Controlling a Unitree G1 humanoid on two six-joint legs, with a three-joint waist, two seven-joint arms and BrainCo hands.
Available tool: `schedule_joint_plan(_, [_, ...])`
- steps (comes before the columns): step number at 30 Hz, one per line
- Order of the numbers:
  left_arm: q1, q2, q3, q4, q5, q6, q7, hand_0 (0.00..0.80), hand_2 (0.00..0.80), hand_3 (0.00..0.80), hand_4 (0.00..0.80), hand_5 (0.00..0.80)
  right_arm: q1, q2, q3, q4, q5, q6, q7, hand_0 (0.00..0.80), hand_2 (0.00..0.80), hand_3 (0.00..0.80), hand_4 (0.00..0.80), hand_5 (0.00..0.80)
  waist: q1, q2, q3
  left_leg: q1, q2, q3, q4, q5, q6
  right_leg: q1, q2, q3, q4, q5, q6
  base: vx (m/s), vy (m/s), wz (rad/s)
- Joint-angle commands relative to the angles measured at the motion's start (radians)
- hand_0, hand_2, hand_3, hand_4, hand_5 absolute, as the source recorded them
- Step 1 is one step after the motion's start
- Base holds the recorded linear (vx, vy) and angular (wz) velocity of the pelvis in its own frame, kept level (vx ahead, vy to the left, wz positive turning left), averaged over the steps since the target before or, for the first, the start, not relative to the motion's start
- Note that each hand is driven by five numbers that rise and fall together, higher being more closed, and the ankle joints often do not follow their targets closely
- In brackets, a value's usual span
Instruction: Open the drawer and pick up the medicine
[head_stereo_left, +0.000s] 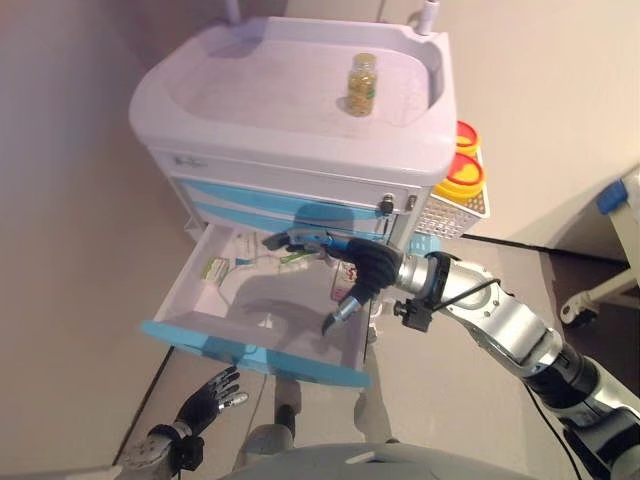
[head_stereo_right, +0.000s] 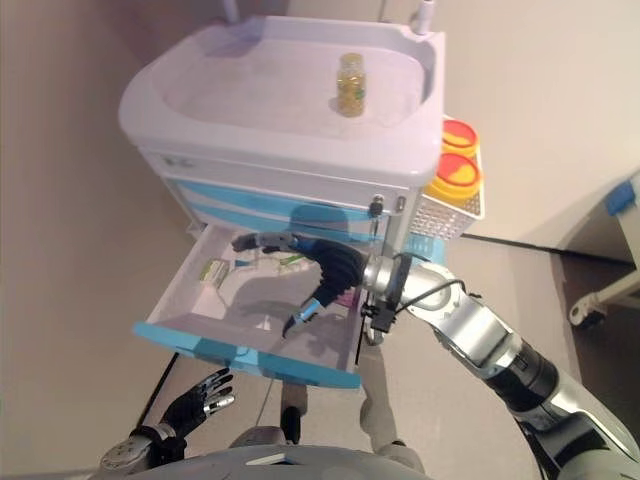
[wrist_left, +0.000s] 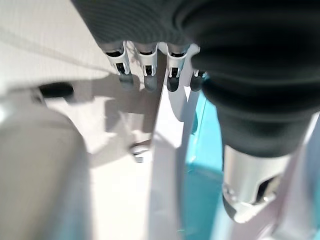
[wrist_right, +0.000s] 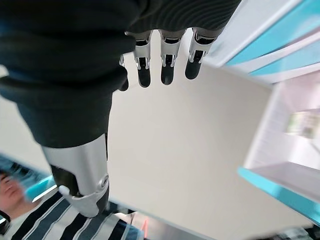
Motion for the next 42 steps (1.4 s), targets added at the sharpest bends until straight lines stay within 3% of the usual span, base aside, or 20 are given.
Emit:
schedule_joint_plan(1, [-0.118,0.038,-0.120,0.063,0.239,-0.085,0.082,0.000,0.000,0.000,0.000,0.000,-0.018,-0.048,0.035,-0.043,0.102,-0.026,0.045,0.000,0.000,0.000,0.000,0.000,-0.031,0.016,0.045,0.004,0.016,-0.015,0.111,-0.138,0.024,-0.095,-0.028,-0.008,0.063,0.075,0.009,-0.025,0.044,-0.27])
schedule_joint_plan(5, [-0.207,0.032,-0.255,0.188,0.382,-0.084,0.202,0.000,0.000,0.000,0.000,0.000,0.042,-0.063,0.071,-0.024,0.238,0.018,0.138,0.000,0.000,0.000,0.000,0.000,-0.105,0.023,0.087,-0.015,0.017,0.029,0.146,-0.154,0.027,-0.149,-0.020,0.053,0.085,0.079,0.015,-0.051,0.040,-0.37])
schedule_joint_plan(8, [-0.274,0.017,-0.307,0.234,0.413,-0.073,0.284,0.000,0.000,0.000,0.000,0.000,0.088,-0.054,0.087,-0.008,0.330,0.070,0.174,0.000,0.000,0.000,0.000,0.000,-0.151,0.021,0.126,-0.028,0.021,0.057,0.173,-0.165,0.027,-0.181,-0.012,0.094,0.098,0.083,0.017,-0.049,0.029,-0.48])
schedule_joint_plan(12, [-0.345,0.009,-0.325,0.262,0.411,-0.078,0.350,0.000,0.000,0.000,0.000,0.000,0.153,-0.033,0.103,0.031,0.394,0.114,0.205,0.000,0.000,0.000,0.000,0.000,-0.190,0.018,0.169,-0.050,0.026,0.088,0.209,-0.178,0.025,-0.216,-0.010,0.130,0.114,0.086,0.019,-0.051,0.029,-0.45])
schedule_joint_plan(16, [-0.426,0.008,-0.323,0.282,0.360,-0.103,0.405,0.000,0.000,0.000,0.000,0.000,0.207,-0.021,0.098,0.097,0.381,0.104,0.225,0.000,0.000,0.000,0.000,0.000,-0.225,0.012,0.217,-0.079,0.030,0.121,0.252,-0.190,0.020,-0.251,-0.013,0.157,0.122,0.099,0.019,-0.056,0.051,-0.29])
schedule_joint_plan(24, [-0.570,0.105,-0.239,0.340,0.112,-0.166,0.374,0.000,0.000,0.000,0.000,0.000,0.276,-0.078,0.038,0.186,0.386,0.083,0.355,0.000,0.000,0.000,0.000,0.000,-0.302,-0.013,0.314,-0.186,0.046,0.188,0.400,-0.234,0.020,-0.367,-0.006,0.224,0.150,0.134,0.010,-0.037,0.084,-0.27])
schedule_joint_plan(27, [-0.641,0.209,-0.174,0.381,-0.006,-0.158,0.345,0.000,0.000,0.000,0.000,0.000,0.346,-0.081,0.004,0.260,0.419,0.062,0.417,0.000,0.000,0.000,0.000,0.000,-0.332,-0.036,0.361,-0.251,0.066,0.200,0.484,-0.256,0.023,-0.422,0.010,0.252,0.167,0.152,0.004,-0.035,0.070,-0.27])
schedule_joint_plan(28, [-0.668,0.241,-0.152,0.390,-0.022,-0.144,0.335,0.000,0.000,0.000,0.000,0.000,0.364,-0.079,-0.002,0.281,0.425,0.045,0.429,0.000,0.000,0.000,0.000,0.000,-0.336,-0.032,0.375,-0.259,0.077,0.193,0.509,-0.291,0.019,-0.426,0.018,0.252,0.180,0.128,0.007,0.006,0.090,-0.34])
schedule_joint_plan(31, [-0.746,0.345,-0.094,0.431,-0.102,-0.110,0.309,0.000,0.000,0.000,0.000,0.000,0.435,-0.060,-0.017,0.333,0.393,-0.016,0.449,0.000,0.000,0.000,0.000,0.000,-0.353,-0.043,0.377,-0.334,0.091,0.205,0.550,-0.292,0.019,-0.500,0.031,0.266,0.192,0.137,0.003,-0.048,0.054,-0.17])
schedule_joint_plan(38, [-0.865,0.484,-0.004,0.552,-0.157,-0.077,0.311,0.000,0.000,0.000,0.000,0.000,0.522,-0.001,-0.010,0.432,0.353,-0.117,0.391,0.000,0.000,0.000,0.000,0.000,-0.364,-0.076,0.377,-0.460,0.100,0.199,0.591,-0.308,0.034,-0.614,0.053,0.281,0.189,0.180,0.015,-0.064,0.000,-0.08])
schedule_joint_plan(42, [-0.898,0.552,0.069,0.631,-0.191,-0.016,0.322,0.000,0.000,0.000,0.000,0.000,0.535,0.045,-0.018,0.533,0.326,-0.131,0.224,0.000,0.000,0.000,0.000,0.000,-0.359,-0.104,0.377,-0.492,0.107,0.198,0.606,-0.329,0.044,-0.636,0.060,0.260,0.187,0.195,0.025,-0.039,-0.052,-0.11])
